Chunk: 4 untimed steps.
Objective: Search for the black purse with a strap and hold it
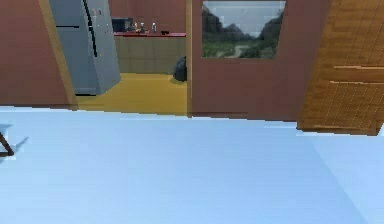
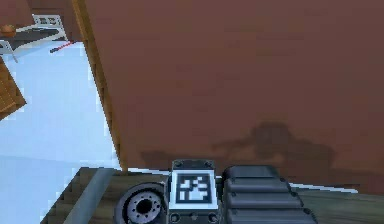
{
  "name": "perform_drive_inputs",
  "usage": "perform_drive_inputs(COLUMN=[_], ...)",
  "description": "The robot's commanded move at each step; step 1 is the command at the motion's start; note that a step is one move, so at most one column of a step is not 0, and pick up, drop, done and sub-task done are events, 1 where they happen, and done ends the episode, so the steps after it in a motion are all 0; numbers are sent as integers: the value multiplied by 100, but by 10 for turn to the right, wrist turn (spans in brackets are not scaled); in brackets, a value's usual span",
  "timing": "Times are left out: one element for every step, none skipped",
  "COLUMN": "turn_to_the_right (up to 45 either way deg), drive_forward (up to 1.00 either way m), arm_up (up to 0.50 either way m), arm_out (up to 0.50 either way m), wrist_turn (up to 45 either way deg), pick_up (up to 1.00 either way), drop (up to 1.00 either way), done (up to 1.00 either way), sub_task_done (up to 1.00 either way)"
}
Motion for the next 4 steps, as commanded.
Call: perform_drive_inputs(turn_to_the_right=[0, 0, 0, 0], drive_forward=[0, 0, 0, 0], arm_up=[0, 0, -22, 0], arm_out=[0, 0, 0, 0], wrist_turn=[450, 30, 0, 0], pick_up=[0, 0, 0, 100], drop=[0, 0, 0, 0], done=[0, 0, 0, 0], sub_task_done=[0, 0, 0, 0])
